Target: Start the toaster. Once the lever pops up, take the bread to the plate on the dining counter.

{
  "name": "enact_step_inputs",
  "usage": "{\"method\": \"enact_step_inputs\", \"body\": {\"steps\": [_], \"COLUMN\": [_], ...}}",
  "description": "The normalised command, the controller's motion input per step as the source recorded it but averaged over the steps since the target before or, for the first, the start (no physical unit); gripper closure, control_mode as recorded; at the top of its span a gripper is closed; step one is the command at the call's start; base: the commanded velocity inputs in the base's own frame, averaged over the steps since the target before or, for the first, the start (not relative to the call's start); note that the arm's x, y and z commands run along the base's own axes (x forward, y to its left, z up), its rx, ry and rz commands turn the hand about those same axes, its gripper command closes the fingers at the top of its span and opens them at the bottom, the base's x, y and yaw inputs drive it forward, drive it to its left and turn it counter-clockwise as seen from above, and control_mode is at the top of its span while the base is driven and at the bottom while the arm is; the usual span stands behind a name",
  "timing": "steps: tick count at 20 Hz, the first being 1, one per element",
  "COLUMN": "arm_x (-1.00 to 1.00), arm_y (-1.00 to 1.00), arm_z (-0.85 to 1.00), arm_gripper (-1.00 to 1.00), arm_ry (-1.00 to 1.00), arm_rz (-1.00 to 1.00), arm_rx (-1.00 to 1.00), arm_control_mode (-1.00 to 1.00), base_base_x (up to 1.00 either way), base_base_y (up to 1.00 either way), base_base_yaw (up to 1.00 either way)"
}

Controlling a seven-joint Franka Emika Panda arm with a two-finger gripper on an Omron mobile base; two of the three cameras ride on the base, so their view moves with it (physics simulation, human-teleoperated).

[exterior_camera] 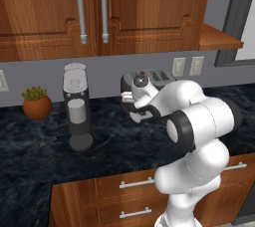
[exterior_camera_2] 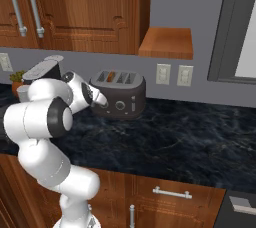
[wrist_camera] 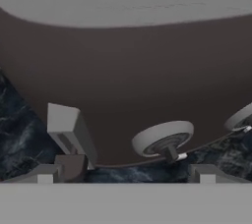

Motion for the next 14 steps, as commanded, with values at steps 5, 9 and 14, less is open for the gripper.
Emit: {"method": "enact_step_inputs", "body": {"steps": [5, 9, 14], "arm_x": [0.0, 0.0, 0.0], "arm_y": [0.0, 0.0, 0.0], "arm_z": [-0.17, -0.15, -0.14], "arm_gripper": [-1.0, -1.0, -1.0], "arm_ry": [0.0, 0.0, 0.0], "arm_rz": [0.0, 0.0, 0.0], "arm_rx": [0.0, 0.0, 0.0], "arm_control_mode": [-1.0, -1.0, -1.0], "base_base_x": [0.0, 0.0, 0.0], "base_base_y": [0.0, 0.0, 0.0], "base_base_yaw": [0.0, 0.0, 0.0]}}
